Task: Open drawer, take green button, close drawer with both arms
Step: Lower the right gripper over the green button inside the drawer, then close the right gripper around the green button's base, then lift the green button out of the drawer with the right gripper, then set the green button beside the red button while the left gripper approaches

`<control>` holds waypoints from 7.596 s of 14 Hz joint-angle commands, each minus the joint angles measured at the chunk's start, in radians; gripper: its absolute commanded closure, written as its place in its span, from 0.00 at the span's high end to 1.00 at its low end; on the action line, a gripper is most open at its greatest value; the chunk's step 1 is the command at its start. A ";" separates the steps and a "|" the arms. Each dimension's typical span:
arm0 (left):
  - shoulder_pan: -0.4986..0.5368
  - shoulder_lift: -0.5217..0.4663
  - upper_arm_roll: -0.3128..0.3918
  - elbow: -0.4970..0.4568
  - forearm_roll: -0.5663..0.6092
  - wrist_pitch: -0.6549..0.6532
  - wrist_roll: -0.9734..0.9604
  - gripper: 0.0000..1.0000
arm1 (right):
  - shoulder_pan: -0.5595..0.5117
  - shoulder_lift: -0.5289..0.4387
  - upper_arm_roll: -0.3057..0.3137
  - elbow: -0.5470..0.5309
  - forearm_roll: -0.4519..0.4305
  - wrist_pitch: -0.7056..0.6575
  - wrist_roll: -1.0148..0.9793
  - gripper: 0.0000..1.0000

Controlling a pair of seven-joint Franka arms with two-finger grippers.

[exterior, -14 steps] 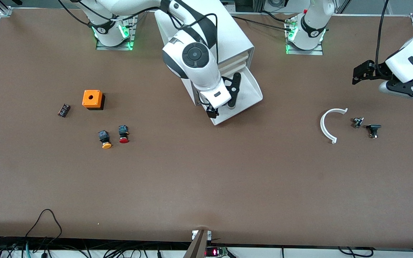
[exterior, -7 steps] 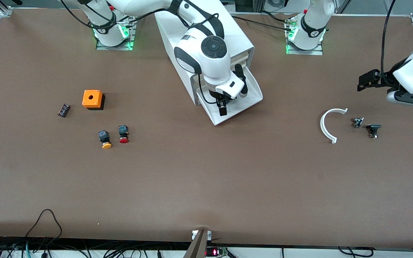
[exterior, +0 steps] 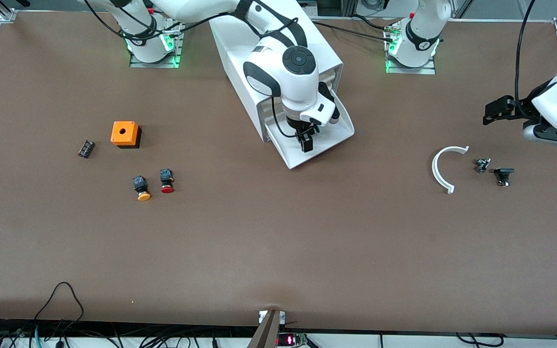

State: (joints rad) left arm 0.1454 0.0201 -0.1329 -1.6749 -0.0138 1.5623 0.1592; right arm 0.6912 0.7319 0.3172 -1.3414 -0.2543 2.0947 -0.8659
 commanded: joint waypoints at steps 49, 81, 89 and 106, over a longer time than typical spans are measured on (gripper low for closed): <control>0.000 0.027 -0.005 0.043 0.028 -0.005 -0.009 1.00 | 0.036 0.077 -0.001 0.047 -0.072 0.079 0.188 0.35; -0.007 0.095 -0.017 0.093 0.025 -0.004 -0.029 1.00 | -0.257 -0.137 -0.342 -0.384 0.125 0.155 1.191 0.34; -0.222 0.250 -0.031 0.090 0.023 0.059 -0.501 1.00 | -0.269 -0.172 -0.360 -0.480 0.153 0.260 1.220 1.00; -0.426 0.544 -0.030 0.084 0.015 0.424 -0.943 1.00 | -0.479 -0.491 -0.400 -0.145 0.253 -0.415 1.219 1.00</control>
State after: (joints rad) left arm -0.2620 0.5447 -0.1692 -1.6203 -0.0137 1.9827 -0.7520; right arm 0.2513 0.2911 -0.1033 -1.4861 0.0443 1.7251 0.3819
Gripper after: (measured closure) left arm 0.000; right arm 0.000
